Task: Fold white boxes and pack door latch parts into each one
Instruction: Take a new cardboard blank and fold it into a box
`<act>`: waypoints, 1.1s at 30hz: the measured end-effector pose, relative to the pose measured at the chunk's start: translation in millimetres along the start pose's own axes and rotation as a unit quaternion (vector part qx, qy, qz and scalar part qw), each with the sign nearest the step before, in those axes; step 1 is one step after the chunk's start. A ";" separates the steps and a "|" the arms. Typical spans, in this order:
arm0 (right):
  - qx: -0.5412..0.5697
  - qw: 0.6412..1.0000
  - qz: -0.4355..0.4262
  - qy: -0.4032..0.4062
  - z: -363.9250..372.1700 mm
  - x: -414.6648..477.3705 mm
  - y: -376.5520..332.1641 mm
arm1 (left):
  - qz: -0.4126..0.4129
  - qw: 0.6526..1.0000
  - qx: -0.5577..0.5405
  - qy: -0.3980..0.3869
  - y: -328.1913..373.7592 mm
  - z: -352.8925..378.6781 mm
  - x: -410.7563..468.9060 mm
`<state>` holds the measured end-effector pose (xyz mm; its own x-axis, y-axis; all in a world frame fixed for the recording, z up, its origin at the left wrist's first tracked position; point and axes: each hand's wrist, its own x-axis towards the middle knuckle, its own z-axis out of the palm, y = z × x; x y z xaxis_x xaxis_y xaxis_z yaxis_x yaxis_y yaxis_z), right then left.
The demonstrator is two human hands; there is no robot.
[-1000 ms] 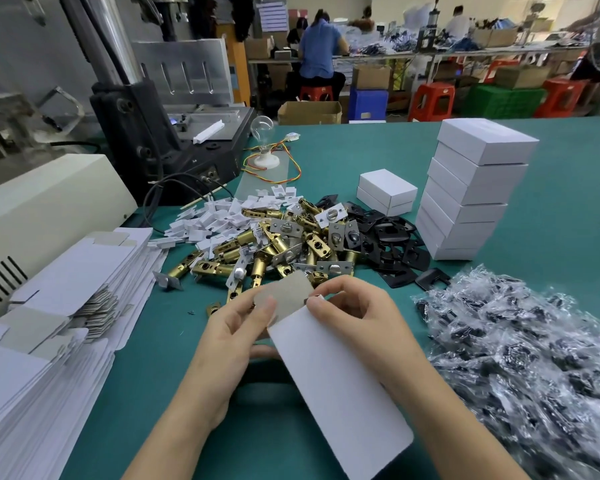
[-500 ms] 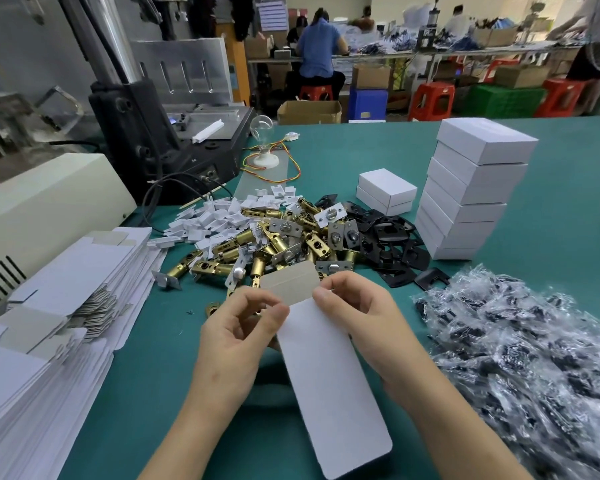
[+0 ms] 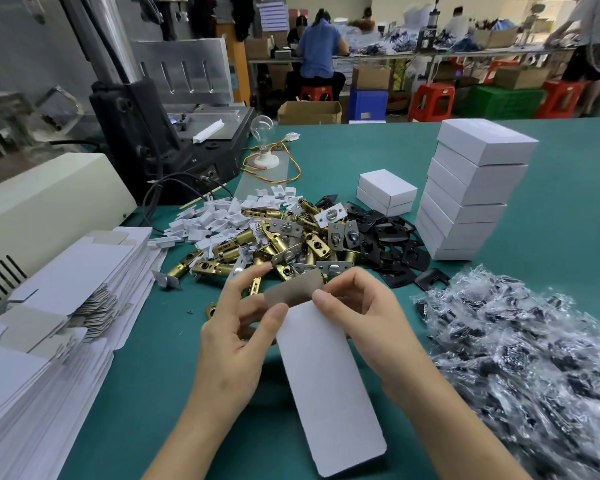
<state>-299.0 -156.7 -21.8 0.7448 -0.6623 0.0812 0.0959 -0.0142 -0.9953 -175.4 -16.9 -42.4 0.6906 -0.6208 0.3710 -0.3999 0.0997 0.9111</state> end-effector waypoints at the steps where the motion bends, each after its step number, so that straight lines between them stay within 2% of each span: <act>1: 0.017 1.000 0.005 0.004 -0.4 0.4 0.4 | -0.003 1.000 0.000 -0.006 0.1 -0.2 0.5; 3: 0.028 1.000 0.011 -0.006 -1.5 0.4 0.3 | -0.003 1.000 0.002 -0.023 -0.4 -1.4 1.4; 8: -0.048 0.998 -0.023 -0.018 -0.9 0.8 0.7 | -0.025 0.998 -0.020 -0.050 2.5 -2.3 3.0; 11: -0.093 0.994 -0.044 -0.042 1.3 0.2 1.8 | -0.087 0.992 -0.051 -0.075 1.7 -4.4 6.1; 16: -0.133 0.989 -0.043 -0.045 -0.4 0.0 1.5 | -0.197 0.955 -0.100 -0.197 -3.9 -12.7 9.7; 20: -0.124 0.991 -0.035 -0.037 -3.9 0.8 0.9 | -0.185 0.957 -0.113 -0.193 0.8 -12.2 9.8; 26: -0.090 0.991 0.023 -0.092 -11.0 4.1 1.6 | -0.197 0.962 -0.128 -0.138 1.0 -12.3 10.0; 33: -0.089 0.992 0.011 -0.093 -12.8 3.8 0.7 | -0.180 0.968 -0.103 -0.140 1.1 -12.9 10.2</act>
<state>-304.6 -168.8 -22.8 0.8557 -0.5149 0.0520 -0.0269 -0.1446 -0.9891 -161.1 -13.0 -35.3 0.5608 -0.8278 -0.0142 -0.0149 -0.0273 0.9995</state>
